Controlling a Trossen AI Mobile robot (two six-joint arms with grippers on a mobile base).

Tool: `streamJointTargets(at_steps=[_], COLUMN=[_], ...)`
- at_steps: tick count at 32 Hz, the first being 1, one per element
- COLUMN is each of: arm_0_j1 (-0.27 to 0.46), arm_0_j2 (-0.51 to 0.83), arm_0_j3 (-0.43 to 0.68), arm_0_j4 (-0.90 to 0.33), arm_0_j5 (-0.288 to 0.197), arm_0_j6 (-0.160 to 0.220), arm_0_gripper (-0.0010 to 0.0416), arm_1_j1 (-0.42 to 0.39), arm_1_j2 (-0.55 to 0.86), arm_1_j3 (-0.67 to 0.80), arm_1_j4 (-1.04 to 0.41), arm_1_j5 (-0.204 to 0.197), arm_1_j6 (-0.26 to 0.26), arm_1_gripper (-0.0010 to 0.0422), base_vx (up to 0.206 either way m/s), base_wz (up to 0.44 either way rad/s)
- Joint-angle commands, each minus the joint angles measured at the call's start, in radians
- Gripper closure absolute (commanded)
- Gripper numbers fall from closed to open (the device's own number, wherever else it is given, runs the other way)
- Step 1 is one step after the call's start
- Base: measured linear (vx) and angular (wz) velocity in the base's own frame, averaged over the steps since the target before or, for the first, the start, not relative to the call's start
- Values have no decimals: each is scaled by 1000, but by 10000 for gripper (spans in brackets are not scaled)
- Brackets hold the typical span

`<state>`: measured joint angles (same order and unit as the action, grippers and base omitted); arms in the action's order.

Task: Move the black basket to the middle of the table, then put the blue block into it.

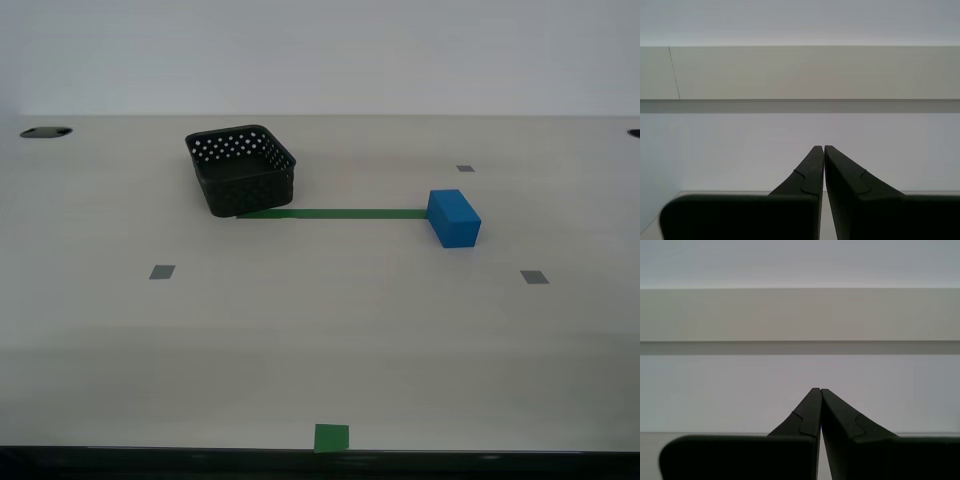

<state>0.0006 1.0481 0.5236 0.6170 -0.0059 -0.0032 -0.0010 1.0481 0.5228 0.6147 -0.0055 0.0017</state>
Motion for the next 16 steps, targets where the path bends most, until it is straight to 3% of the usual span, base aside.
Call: streamJointTargets(at_steps=[1, 16], arm_0_j1=[0, 0], arm_0_j2=[0, 0], arm_0_j3=[1, 1], arm_0_j4=[3, -5], arm_0_j5=[0, 0], arm_0_j6=[3, 3], arm_0_gripper=[405, 405], arm_1_j1=[0, 0], arm_1_j2=[0, 0], arm_1_j3=[1, 0], arm_1_j4=[4, -2], arm_1_j5=[-1, -1], arm_1_j6=[-1, -4], arm_1_gripper=[412, 412], base_vx=[0, 0], base_wz=[0, 0])
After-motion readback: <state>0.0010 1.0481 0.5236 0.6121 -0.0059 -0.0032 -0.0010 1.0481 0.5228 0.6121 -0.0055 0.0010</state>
